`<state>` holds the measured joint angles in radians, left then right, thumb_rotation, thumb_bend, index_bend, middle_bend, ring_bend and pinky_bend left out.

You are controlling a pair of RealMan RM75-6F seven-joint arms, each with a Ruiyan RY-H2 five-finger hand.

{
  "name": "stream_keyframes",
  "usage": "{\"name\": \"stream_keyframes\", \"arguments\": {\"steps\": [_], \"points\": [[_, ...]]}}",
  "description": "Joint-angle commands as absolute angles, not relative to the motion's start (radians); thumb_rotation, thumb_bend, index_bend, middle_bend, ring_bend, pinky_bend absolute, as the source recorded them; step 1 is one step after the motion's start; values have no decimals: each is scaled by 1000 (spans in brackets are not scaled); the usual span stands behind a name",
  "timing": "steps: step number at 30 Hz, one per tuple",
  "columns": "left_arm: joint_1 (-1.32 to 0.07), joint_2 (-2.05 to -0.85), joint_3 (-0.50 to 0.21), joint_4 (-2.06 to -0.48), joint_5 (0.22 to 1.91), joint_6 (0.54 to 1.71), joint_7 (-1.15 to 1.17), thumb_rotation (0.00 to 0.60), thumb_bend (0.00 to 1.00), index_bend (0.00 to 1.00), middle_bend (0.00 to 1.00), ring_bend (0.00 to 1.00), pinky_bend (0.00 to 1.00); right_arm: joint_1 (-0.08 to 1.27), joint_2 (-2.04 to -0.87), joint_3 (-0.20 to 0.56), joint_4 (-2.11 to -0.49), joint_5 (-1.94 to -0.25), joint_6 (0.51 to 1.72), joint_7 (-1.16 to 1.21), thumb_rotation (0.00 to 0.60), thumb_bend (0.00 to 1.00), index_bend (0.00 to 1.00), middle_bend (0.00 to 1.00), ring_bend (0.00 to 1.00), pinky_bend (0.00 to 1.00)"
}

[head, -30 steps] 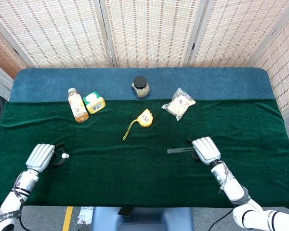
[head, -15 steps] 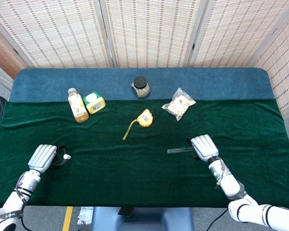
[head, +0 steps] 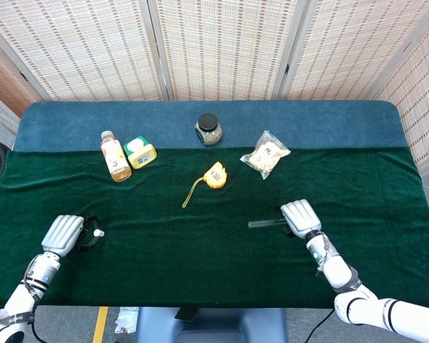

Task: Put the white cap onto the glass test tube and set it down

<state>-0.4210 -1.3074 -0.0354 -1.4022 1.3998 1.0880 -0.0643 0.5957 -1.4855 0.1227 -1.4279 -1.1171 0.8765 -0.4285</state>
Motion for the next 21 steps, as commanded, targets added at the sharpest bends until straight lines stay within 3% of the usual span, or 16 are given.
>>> {"name": "stream_keyframes", "arguments": {"steps": [1,14,21], "points": [[-420,-1308,-35,-1401,1399,1087,-66,600,434,605,1000,904,864,602,-1490,122,-1426,-1108,875,-433,600,361,458,968,1000,1000],[-416,-1310,-33,-1392,1397,1086,-73,600,436,605,1000,904,864,632,-1499,115,-1424,-1066,866,-457,600,363,498,968,1000,1000],[-416,-1312,-32,-1387,1396,1082,-79,600,438,605,1000,904,864,645,-1496,108,-1429,-1046,863,-470,600,496,540,968,1000,1000]]}}
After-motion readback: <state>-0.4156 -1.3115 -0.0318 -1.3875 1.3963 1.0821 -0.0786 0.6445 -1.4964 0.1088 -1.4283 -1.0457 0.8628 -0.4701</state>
